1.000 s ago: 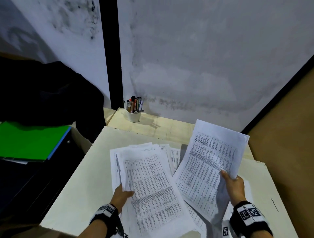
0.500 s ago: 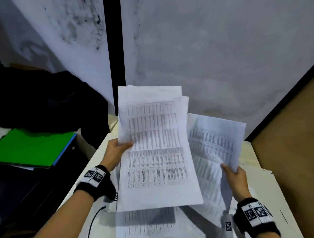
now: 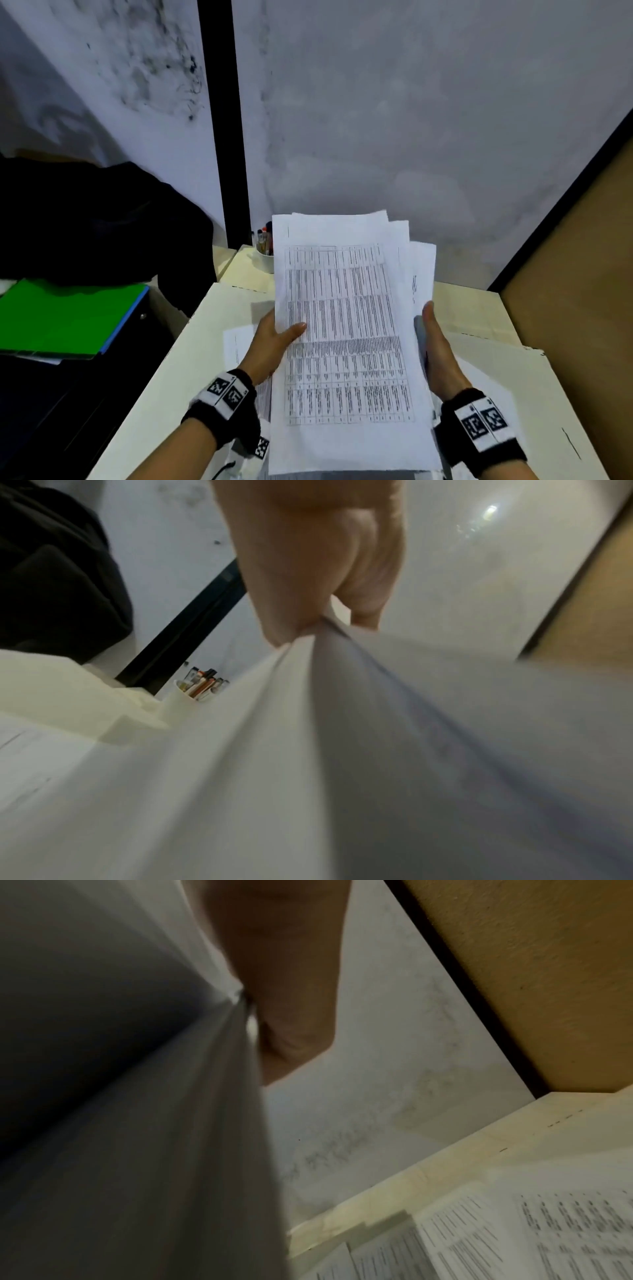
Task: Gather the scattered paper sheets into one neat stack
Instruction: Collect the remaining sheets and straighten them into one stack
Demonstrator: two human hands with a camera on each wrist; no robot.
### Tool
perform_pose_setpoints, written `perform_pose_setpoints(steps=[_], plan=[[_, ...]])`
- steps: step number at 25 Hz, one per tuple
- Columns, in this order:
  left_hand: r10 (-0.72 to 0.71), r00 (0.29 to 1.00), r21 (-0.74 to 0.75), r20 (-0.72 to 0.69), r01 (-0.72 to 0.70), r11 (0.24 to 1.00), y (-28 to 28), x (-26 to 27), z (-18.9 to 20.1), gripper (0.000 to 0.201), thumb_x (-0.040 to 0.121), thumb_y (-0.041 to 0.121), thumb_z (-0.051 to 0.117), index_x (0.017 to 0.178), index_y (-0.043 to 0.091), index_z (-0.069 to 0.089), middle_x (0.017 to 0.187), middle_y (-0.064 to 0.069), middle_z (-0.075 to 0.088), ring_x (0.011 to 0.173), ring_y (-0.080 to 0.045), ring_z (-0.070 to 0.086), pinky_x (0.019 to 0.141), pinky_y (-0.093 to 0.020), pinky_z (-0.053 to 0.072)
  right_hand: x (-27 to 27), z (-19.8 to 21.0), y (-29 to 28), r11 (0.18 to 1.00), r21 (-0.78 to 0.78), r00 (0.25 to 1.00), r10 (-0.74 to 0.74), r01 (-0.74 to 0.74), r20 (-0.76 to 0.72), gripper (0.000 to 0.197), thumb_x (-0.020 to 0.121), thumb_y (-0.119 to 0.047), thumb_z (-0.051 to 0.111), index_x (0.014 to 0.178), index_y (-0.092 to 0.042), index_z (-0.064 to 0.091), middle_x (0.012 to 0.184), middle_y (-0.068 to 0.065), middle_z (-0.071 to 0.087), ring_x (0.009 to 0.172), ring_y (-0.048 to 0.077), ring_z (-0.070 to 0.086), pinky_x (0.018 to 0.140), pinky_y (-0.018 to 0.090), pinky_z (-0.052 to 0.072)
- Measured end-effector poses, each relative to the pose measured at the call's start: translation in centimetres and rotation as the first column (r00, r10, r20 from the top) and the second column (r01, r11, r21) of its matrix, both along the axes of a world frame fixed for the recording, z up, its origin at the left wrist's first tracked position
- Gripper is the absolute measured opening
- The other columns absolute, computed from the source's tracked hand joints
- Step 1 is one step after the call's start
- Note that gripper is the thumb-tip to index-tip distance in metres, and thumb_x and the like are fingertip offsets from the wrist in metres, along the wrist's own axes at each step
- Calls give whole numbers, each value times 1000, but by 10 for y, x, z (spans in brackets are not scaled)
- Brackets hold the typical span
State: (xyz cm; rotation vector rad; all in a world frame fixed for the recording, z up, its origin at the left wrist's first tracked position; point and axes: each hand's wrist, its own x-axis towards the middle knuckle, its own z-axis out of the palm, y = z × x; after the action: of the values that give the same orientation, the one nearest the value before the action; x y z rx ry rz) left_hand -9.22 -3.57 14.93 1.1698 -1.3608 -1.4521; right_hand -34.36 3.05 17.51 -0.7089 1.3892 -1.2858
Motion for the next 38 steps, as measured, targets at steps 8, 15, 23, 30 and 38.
perform_pose_setpoints(steps=[8, 15, 23, 30, 38], plan=[[22, 993, -15, -120, -24, 1000, 8, -9, 22, 21, 81, 12, 66, 99, 18, 60, 98, -5, 68, 92, -21, 66, 75, -25, 57, 19, 2, 6, 991, -132, 964, -48, 14, -261, 22, 75, -21, 74, 94, -20, 64, 87, -3, 74, 94, 22, 67, 94, 42, 50], [-20, 987, -92, -157, 5, 996, 21, -16, 30, 53, 60, 50, 76, 97, 13, 63, 86, -1, 71, 82, -22, 69, 66, -26, 58, 39, 8, 15, 965, -229, 966, -171, 125, -193, 28, 67, -45, 75, 76, -20, 68, 71, 0, 72, 74, 22, 70, 76, 42, 57], [238, 959, -380, -151, -279, 882, 18, -32, 70, 26, 75, 52, 49, 78, 30, 62, 80, 12, 65, 72, 11, 59, 65, -3, 43, 51, 47, -3, 830, -424, 870, -464, 362, -167, 40, 82, -51, 54, 81, -15, 71, 81, -4, 67, 81, 7, 60, 78, 22, 45], [275, 957, -361, -87, -288, 887, 20, -35, 66, 16, 89, 9, 52, 83, 14, 65, 79, 7, 63, 74, 0, 58, 63, -2, 44, 43, 44, -1, 853, -396, 867, -447, 340, -220, 24, 88, -10, 55, 69, -20, 66, 76, -7, 63, 75, 7, 53, 73, 27, 40], [181, 980, -314, -81, -198, 929, 24, -31, 64, 20, 91, 10, 48, 82, 16, 64, 83, 8, 62, 64, 5, 60, 51, -7, 43, 36, 41, 0, 907, -334, 897, -352, 256, -269, 22, 74, -31, 49, 64, -21, 66, 81, 0, 64, 85, 20, 54, 73, 31, 39]])
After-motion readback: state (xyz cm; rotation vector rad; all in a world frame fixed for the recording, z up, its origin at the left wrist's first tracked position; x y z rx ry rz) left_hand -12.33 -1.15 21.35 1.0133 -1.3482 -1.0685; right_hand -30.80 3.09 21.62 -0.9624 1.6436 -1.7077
